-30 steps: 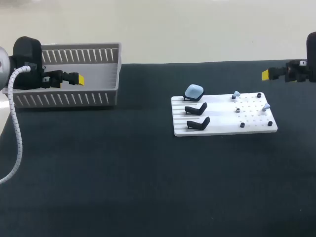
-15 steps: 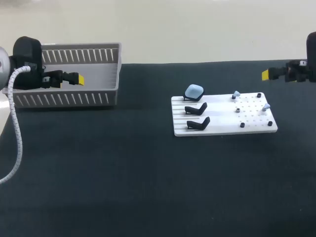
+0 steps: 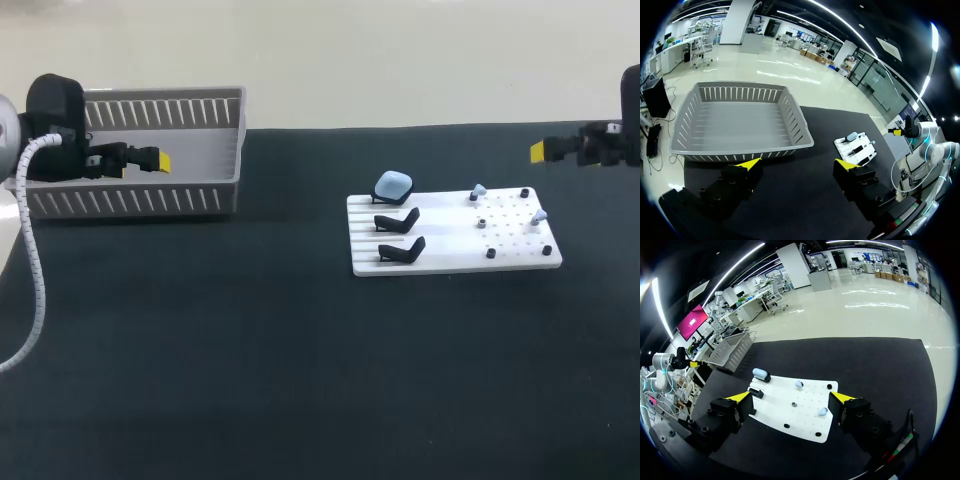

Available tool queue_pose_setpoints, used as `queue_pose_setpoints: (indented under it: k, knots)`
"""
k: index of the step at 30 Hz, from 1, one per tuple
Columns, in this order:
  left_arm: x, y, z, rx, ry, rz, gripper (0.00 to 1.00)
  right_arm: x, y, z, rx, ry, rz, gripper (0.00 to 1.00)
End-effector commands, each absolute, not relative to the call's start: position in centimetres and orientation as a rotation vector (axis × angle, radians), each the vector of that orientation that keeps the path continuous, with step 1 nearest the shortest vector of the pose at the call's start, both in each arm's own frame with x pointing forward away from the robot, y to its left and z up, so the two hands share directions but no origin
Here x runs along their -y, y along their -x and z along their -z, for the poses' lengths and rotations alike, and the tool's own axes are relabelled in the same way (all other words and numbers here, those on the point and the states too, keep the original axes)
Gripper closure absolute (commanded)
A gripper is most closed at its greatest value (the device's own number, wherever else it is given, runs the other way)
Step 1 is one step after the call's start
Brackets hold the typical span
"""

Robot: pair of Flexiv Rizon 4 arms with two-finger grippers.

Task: Pick up each earbud case from the left stands, insert the matching earbuds, close the lid, and place the case in the box.

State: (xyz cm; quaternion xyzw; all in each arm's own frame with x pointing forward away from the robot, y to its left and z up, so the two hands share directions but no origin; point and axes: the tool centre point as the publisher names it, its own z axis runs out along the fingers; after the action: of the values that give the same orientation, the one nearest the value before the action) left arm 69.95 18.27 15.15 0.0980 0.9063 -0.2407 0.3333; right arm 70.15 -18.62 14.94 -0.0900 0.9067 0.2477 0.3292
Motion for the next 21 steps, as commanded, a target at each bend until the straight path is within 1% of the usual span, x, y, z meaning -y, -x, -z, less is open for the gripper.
queue_pose_setpoints:
  k: [1,13,21]
  knots:
    - [-17.8,-69.9,-15.7,-2.279,-0.37,0.715,0.0,18.6,-70.1,-15.0,-2.373,0.236,-0.646,0.0]
    - [-15.6,-70.6,-16.3,-2.23,-0.534,0.756,0.0,18.6,-70.1,-15.0,-2.373,0.236,-0.646,0.0]
    - [-14.5,-70.7,-17.1,-2.092,-0.77,0.794,0.0,18.6,-70.1,-15.0,-2.373,0.236,-0.646,0.0]
